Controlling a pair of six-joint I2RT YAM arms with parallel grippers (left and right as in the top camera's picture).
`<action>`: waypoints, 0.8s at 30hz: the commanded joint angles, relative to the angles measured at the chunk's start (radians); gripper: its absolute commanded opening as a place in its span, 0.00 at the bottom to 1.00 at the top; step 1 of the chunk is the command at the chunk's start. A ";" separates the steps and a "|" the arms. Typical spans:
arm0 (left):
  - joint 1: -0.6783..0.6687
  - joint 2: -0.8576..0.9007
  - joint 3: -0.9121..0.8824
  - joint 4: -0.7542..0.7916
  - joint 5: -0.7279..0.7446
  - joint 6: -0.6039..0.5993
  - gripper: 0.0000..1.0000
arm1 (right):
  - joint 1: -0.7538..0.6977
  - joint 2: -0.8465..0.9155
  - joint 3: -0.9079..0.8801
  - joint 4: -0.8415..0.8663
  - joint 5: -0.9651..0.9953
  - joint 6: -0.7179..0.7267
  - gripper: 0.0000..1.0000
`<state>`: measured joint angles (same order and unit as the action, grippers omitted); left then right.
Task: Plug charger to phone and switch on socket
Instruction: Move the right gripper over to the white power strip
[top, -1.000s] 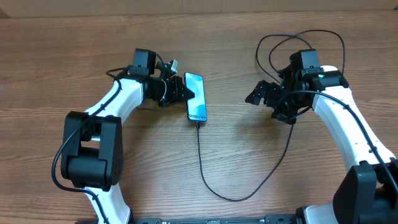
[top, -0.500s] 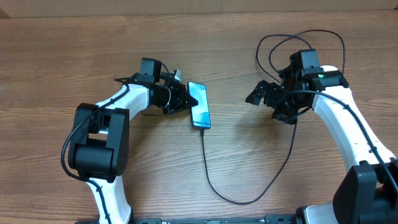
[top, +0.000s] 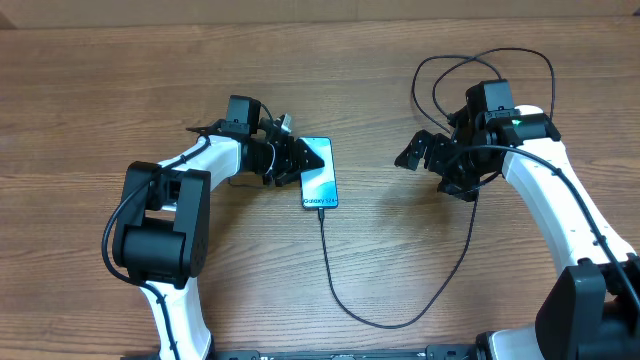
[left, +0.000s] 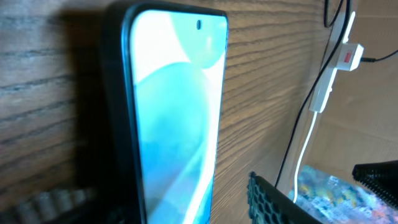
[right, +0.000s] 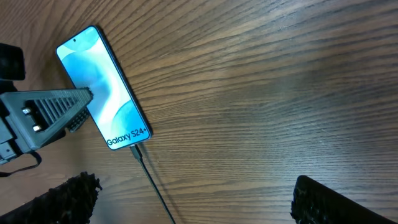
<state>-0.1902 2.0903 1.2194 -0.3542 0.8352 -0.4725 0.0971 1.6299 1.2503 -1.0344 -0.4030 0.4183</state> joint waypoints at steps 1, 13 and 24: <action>-0.005 0.013 -0.008 -0.018 -0.076 0.001 0.74 | -0.001 -0.012 -0.024 0.006 0.010 -0.005 1.00; -0.005 0.007 0.084 -0.232 -0.279 0.001 1.00 | -0.001 -0.012 -0.073 -0.001 0.010 -0.003 1.00; -0.005 -0.045 0.388 -0.554 -0.598 0.027 1.00 | -0.047 -0.012 -0.053 0.006 0.159 0.026 1.00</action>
<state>-0.1967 2.0754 1.4929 -0.8684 0.3847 -0.4648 0.0895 1.6299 1.1816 -1.0161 -0.3138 0.4290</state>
